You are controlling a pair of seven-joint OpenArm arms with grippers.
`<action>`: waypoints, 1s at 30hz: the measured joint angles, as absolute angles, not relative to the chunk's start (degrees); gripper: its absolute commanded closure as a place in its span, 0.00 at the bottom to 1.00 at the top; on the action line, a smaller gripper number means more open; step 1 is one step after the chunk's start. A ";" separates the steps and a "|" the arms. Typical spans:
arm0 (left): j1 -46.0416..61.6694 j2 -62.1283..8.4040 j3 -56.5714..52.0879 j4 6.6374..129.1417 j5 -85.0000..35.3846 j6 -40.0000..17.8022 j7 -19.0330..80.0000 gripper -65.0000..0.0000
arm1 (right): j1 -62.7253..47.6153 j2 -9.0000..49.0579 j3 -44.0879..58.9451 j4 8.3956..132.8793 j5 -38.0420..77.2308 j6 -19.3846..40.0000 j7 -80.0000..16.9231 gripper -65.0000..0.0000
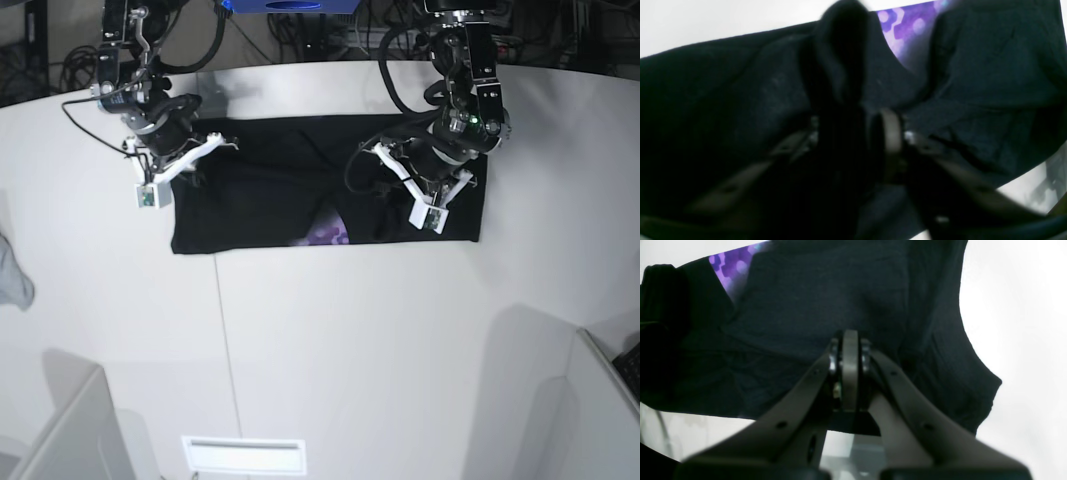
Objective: Fold the T-shirt properly
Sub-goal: 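Fold the strip end with the left gripper toward the right gripper, then release the strip and reposition both grippers at the shortened strip's ends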
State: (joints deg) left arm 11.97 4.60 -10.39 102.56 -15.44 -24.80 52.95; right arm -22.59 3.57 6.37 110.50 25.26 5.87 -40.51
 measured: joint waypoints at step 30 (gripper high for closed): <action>13.34 2.44 -18.15 111.33 -15.20 -24.45 53.10 1.00 | -18.09 1.28 15.16 110.48 25.17 5.93 -47.09 1.00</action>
State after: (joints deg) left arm 13.34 2.44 -18.15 111.33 -15.20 -24.45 53.10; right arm -18.09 1.28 15.16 110.48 25.17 5.93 -47.09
